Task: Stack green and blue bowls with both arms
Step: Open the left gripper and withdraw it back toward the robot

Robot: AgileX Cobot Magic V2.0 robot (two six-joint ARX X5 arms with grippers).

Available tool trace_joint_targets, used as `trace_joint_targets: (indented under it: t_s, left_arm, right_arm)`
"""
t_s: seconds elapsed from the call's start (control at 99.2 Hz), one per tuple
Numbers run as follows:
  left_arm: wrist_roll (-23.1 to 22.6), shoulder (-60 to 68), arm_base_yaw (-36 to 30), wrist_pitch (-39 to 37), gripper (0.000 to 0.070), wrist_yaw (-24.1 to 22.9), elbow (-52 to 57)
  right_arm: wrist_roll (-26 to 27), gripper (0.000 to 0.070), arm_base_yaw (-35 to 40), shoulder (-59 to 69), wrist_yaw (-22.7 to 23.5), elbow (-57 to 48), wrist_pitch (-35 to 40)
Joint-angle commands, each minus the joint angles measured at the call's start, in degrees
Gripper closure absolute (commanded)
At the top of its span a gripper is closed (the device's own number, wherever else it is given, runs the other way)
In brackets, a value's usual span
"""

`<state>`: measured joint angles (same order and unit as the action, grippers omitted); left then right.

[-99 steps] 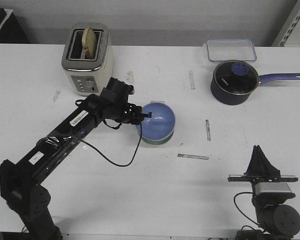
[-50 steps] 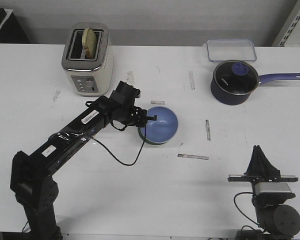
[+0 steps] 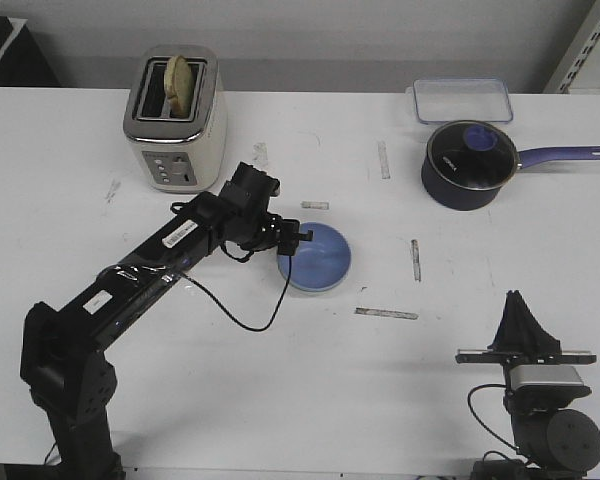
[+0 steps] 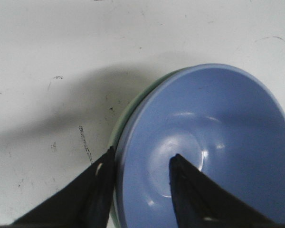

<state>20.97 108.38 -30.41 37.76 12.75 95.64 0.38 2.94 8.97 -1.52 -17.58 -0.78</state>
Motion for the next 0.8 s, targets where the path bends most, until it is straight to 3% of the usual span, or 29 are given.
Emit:
trace_joint_targets:
  t_s: [0.0,0.383,0.786]
  left_arm:
    - [0.35,0.09,-0.37,0.07,0.0445,0.17,1.49]
    - [-1.18,-4.87,-0.39,0.13,0.0443,0.17,1.49]
    - [-18.1,-18.08,-0.24,-12.31,0.0455,0.13,-5.27]
  right_arm:
    - [-0.22,0.0691,0.04,-0.02,0.02,-0.42,-0.74]
    - [-0.22,0.0691,0.04,-0.02,0.02,-0.42,-0.74]
    - [-0.22,0.0691,0.04,-0.02,0.02,-0.42,-0.74]
